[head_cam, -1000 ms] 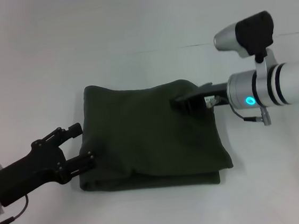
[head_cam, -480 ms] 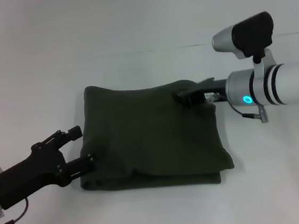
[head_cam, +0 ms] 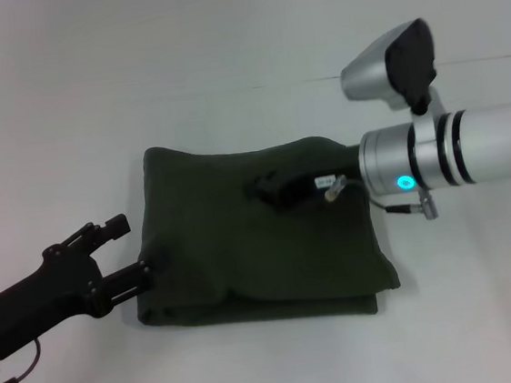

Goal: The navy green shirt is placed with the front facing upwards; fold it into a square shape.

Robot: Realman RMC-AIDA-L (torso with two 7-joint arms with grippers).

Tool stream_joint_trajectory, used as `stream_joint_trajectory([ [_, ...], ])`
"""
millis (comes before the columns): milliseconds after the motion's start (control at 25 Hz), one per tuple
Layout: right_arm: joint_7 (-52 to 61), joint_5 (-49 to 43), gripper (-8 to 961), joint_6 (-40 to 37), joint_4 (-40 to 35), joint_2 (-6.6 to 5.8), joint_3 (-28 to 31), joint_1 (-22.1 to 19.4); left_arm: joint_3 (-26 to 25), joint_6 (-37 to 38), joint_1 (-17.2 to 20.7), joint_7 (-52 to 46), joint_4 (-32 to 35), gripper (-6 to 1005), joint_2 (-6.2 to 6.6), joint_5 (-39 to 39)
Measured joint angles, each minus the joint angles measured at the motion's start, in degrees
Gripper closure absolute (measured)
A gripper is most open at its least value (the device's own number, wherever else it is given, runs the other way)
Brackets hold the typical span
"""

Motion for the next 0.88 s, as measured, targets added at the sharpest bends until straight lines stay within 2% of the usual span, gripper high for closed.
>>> stream_joint_trajectory([
  [400,-0.21,0.99,920,-2.43,0.14,0.44,-3.45,1.41,-0.09,4.29,1.36,-0.3,1.51,92,0.49,4.15],
  [680,-0.17,1.12,915,-1.29,0.87,0.75,-6.1,3.38,-0.08,4.45,1.65,-0.16,1.06,91,0.04,5.12],
  [880,0.58,1.13,912,0.85,4.02,0.82,-8.98,5.47,-0.09,4.42,1.73,-0.14,0.88,91,-0.06,5.15],
])
